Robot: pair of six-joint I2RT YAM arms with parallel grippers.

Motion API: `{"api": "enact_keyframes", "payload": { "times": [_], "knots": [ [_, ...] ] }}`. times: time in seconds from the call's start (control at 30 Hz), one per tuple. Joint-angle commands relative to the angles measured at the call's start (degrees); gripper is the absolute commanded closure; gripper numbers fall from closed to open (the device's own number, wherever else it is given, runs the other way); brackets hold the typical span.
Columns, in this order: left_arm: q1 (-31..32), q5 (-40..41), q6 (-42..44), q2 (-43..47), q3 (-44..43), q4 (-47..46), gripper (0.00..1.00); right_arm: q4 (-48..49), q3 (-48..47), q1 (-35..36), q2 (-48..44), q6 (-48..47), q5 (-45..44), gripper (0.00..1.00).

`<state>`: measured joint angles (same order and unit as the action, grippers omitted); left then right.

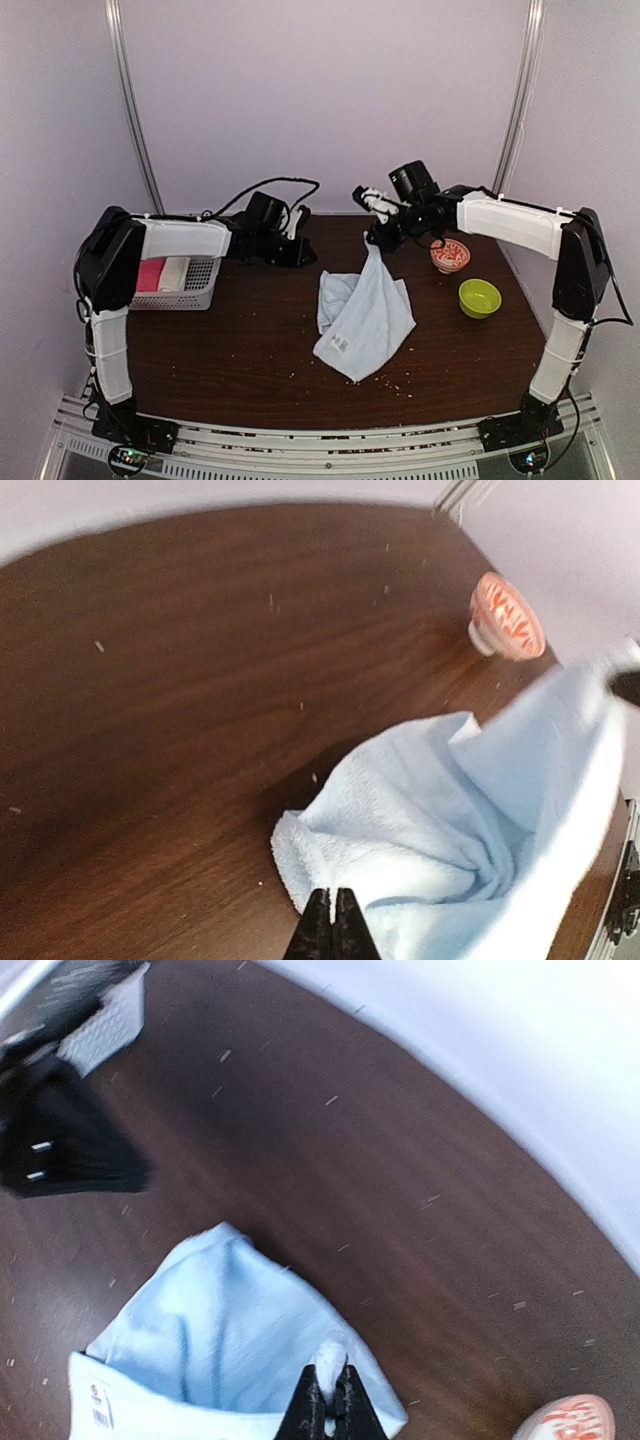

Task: Roll the towels
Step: Flatten out the towel at the center of the board.

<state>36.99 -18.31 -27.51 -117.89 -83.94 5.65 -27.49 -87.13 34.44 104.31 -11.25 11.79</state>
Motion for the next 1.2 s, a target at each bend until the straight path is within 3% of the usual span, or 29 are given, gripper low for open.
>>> {"api": "enact_keyframes", "payload": {
  "times": [0.0,0.1,0.2,0.3,0.4,0.43,0.5,0.6,0.67,0.73,0.83,1.0,1.17],
  "knots": [
    [-0.9,9.8,5.9,17.5,-3.3,3.0,1.00,-0.9,-11.5,-7.9,-4.6,-1.5,4.3,1.00],
    [-0.4,9.1,6.3,25.3,-1.8,5.0,1.00,0.2,-13.2,-11.9,-9.2,-1.0,8.0,1.00],
    [1.6,8.1,6.1,31.3,4.1,6.2,1.00,2.2,-8.1,-14.2,-15.4,-1.2,13.8,1.00],
    [4.2,8.4,5.6,34.9,11.1,6.9,1.00,-0.2,-0.9,-14.6,-20.5,-4.1,26.7,1.00],
    [5.1,10.3,3.5,35.0,15.8,7.0,1.00,-6.8,0.6,-13.3,-22.5,-6.3,40.2,1.00],
    [5.1,11.0,2.4,33.8,16.3,6.7,0.99,-8.7,-0.3,-12.9,-23.0,-7.3,43.3,1.00],
    [4.8,11.6,0.5,28.8,14.9,6.5,0.70,-12.7,-3.8,-12.6,-23.3,-8.9,45.6,1.00],
    [4.7,9.4,1.9,18.8,7.4,6.4,0.46,-16.5,-6.2,-12.6,-23.7,-11.5,45.5,1.00],
    [3.7,9.2,3.9,10.3,-1.1,11.2,0.42,-17.2,-5.4,-12.6,-24.4,-12.3,45.0,1.00],
    [0.3,-0.3,1.5,3.0,-6.1,12.4,0.41,-17.3,-4.2,-12.7,-25.4,-12.3,44.0,1.00],
    [-3.4,-11.1,-4.6,-3.5,-7.0,5.8,0.41,-16.5,-2.0,-12.6,-26.5,-12.2,42.7,1.00],
    [-3.4,-12.6,-5.8,-10.6,-13.4,8.6,0.44,-14.2,0.8,-12.7,-27.6,-11.4,40.5,1.00],
    [-3.2,-18.7,-9.5,-14.1,-13.2,0.5,0.46,-12.3,1.7,-12.6,-26.5,-10.3,40.7,1.00]
  ]
}}
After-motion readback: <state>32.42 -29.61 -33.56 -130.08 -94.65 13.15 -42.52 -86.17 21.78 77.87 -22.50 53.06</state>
